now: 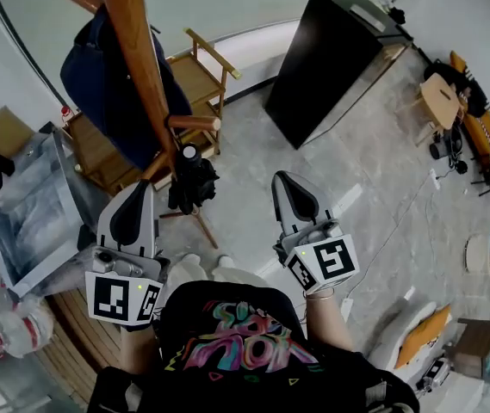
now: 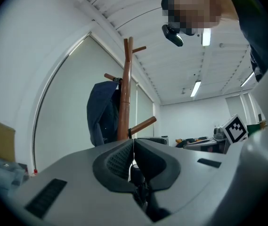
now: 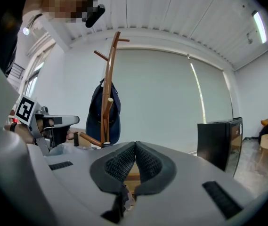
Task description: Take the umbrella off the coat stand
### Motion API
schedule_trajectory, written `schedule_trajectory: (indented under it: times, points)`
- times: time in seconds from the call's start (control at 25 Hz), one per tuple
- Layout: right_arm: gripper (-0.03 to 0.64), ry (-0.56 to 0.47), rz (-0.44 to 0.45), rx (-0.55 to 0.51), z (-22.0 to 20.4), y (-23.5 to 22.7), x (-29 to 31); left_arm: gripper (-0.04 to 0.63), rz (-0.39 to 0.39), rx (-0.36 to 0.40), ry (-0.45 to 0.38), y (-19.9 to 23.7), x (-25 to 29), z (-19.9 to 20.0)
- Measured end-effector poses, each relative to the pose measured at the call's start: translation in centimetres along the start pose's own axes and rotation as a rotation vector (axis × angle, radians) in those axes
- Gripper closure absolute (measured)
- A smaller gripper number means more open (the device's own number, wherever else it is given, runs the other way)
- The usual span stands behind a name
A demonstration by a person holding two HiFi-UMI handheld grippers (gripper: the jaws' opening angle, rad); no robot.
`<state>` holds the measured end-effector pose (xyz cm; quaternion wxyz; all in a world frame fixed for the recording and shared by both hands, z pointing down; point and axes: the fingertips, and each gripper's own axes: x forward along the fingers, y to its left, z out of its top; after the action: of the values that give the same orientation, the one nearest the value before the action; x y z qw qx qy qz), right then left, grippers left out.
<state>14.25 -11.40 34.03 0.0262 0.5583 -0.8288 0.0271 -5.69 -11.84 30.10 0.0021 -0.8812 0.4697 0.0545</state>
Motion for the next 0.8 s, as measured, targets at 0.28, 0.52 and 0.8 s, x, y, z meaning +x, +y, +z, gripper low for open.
schedule_trajectory:
  times: [0.28,0.52,0.8]
  points:
    - [0.601,-0.006,0.145,0.003,0.2,1.8,1.3,0.571,0.123,0.012,0.015,0.3,-2.8,-0.2]
    - [0.601,-0.006,0.187,0.004,0.1,3.5,3.3,0.571,0.158,0.022,0.018,1.7,-3.7,0.1]
    - [0.601,0.015,0.193,0.0,-0.5,3.7,4.3,0.571,0.168,0.027,0.018,2.8,-3.6,0.4]
